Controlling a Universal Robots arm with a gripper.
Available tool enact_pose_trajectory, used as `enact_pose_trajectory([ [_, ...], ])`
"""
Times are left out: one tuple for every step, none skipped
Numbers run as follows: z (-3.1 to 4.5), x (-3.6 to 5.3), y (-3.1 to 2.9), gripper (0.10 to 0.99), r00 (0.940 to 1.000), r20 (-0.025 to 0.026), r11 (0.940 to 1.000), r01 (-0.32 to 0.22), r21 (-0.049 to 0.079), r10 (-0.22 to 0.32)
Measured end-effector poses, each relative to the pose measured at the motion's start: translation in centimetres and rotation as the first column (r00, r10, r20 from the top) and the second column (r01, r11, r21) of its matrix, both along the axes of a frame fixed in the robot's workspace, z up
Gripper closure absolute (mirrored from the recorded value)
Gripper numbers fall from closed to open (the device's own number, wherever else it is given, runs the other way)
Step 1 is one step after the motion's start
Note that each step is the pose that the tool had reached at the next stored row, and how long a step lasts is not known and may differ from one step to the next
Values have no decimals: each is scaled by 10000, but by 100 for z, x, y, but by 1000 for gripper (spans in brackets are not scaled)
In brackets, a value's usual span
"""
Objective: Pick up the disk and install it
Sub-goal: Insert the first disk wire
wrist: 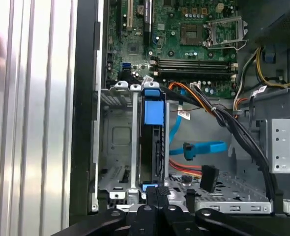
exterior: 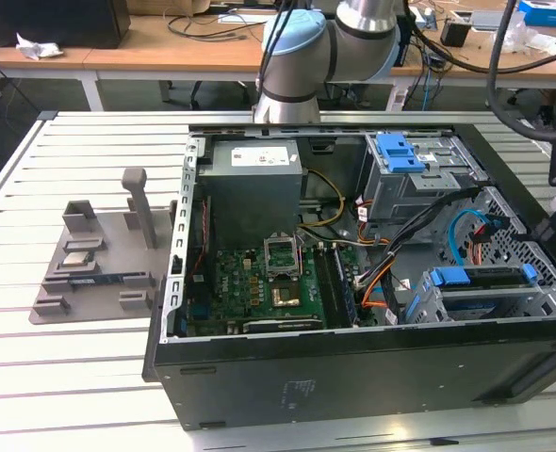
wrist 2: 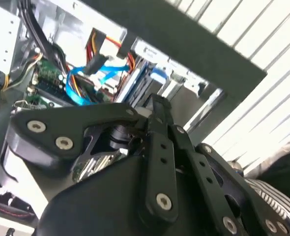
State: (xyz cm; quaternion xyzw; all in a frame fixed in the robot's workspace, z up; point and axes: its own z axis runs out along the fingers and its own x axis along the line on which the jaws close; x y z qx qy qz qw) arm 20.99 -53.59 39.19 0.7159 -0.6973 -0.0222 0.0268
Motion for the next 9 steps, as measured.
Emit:
enact_pose_trajectory([
  [-8, 8, 60, 980, 10000, -3, 10000, 1, -68, -1],
  [-15, 9, 97, 980, 10000, -2, 10000, 0, -97, 0],
  [-45, -15, 174, 980, 10000, -3, 9999, 2, -132, -2],
  [-75, -89, 210, 980, 10000, -4, 9999, 1, -141, -1],
  [-96, -140, 228, 980, 10000, -3, 9999, 5, -143, -5],
  [-111, -164, 243, 980, 10000, -3, 9999, 9, -141, -9],
  [-131, -179, 270, 980, 10000, -3, 9999, 13, -142, -13],
  [-143, -181, 305, 980, 10000, -3, 9999, 11, -139, -11],
  [-152, -181, 361, 980, 10000, -3, 9999, 11, -141, -11],
])
